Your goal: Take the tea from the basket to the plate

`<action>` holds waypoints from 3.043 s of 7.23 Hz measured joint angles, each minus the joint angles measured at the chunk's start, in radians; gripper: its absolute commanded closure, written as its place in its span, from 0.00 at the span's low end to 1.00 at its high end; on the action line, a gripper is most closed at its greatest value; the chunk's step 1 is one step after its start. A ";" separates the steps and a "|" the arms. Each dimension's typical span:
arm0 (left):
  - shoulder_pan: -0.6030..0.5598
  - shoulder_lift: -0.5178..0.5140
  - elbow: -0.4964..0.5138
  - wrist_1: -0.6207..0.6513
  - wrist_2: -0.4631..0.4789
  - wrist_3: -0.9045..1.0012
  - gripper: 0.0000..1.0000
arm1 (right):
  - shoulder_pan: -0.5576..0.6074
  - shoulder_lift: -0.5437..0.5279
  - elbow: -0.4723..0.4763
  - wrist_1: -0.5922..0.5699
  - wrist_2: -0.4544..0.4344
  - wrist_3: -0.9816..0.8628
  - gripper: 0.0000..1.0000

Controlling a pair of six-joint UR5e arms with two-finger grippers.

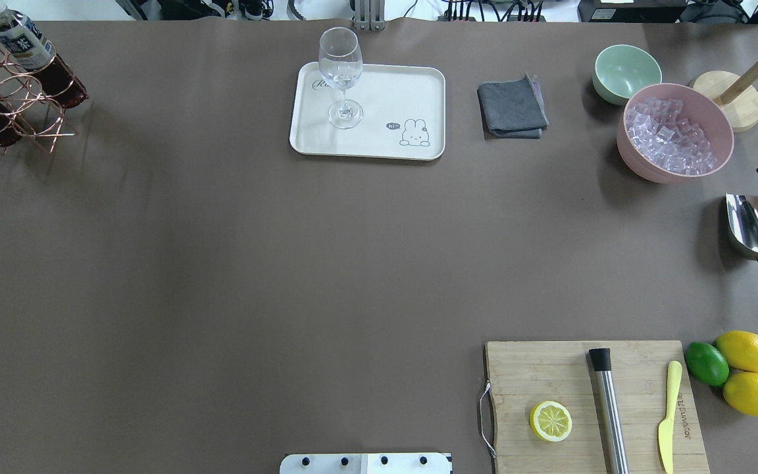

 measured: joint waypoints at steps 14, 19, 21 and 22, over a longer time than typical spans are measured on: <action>0.884 -0.422 -0.605 0.637 0.419 -0.774 1.00 | -0.299 0.303 -0.210 0.973 -0.201 0.254 0.00; 0.948 -0.465 -0.571 0.622 0.447 -0.837 1.00 | -0.415 0.339 -0.276 1.307 -0.377 0.376 0.00; 0.953 -0.462 -0.557 0.612 0.449 -0.835 1.00 | -0.432 0.345 -0.282 1.348 -0.407 0.399 0.00; 0.963 -0.461 -0.551 0.608 0.459 -0.834 1.00 | -0.436 0.346 -0.282 1.353 -0.411 0.401 0.00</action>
